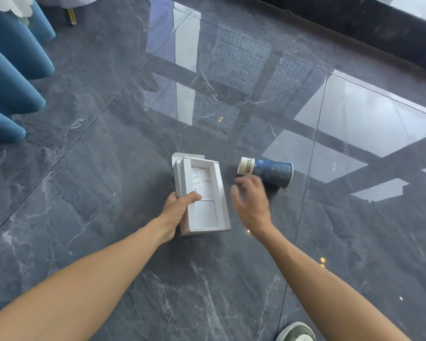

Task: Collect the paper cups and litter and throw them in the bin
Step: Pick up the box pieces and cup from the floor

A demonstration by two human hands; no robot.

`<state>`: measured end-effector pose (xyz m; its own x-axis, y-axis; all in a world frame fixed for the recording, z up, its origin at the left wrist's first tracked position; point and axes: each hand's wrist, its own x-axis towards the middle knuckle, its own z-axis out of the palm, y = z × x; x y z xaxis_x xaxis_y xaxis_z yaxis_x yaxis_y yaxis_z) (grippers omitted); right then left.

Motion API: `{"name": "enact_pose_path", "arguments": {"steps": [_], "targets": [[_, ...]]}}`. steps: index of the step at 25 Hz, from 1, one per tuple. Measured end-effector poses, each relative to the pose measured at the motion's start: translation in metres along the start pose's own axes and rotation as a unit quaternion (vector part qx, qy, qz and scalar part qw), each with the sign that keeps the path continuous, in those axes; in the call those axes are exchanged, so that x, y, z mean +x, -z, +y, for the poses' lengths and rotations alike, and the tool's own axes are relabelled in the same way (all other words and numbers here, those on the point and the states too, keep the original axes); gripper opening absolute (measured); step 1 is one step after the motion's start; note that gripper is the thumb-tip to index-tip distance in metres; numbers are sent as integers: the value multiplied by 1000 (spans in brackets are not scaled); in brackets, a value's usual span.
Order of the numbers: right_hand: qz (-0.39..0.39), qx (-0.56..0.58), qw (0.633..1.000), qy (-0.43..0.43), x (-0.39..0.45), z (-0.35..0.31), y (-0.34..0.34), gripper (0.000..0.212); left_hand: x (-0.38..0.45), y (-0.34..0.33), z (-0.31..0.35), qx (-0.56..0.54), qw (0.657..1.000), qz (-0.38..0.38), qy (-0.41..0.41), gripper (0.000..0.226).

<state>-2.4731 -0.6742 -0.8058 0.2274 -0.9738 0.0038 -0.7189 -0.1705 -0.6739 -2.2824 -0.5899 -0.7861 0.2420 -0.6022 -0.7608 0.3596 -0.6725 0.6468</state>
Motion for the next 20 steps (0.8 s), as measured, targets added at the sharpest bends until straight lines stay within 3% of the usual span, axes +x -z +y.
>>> {"name": "enact_pose_path", "arguments": {"steps": [2,3,5,7,10,14,20], "targets": [[119,-44,989,-75,31,18,17,42,-1,2,-2,17,1000,-11,0,74],[142,-50,978,-144,47,29,29,57,-3,2,-1,24,1000,-16,-3,74],[143,-29,950,-278,77,52,50,83,-8,3,-2,41,999,-21,-10,71],[95,36,929,-355,98,79,59,95,-12,8,-2,60,998,-28,-9,71],[59,133,914,-378,111,100,52,78,-14,15,-3,72,997,-35,-2,73],[92,197,905,-365,117,98,31,41,-10,20,-5,62,998,-10,15,72],[81,168,925,-332,89,46,37,25,-32,16,13,46,997,4,55,62]]}}
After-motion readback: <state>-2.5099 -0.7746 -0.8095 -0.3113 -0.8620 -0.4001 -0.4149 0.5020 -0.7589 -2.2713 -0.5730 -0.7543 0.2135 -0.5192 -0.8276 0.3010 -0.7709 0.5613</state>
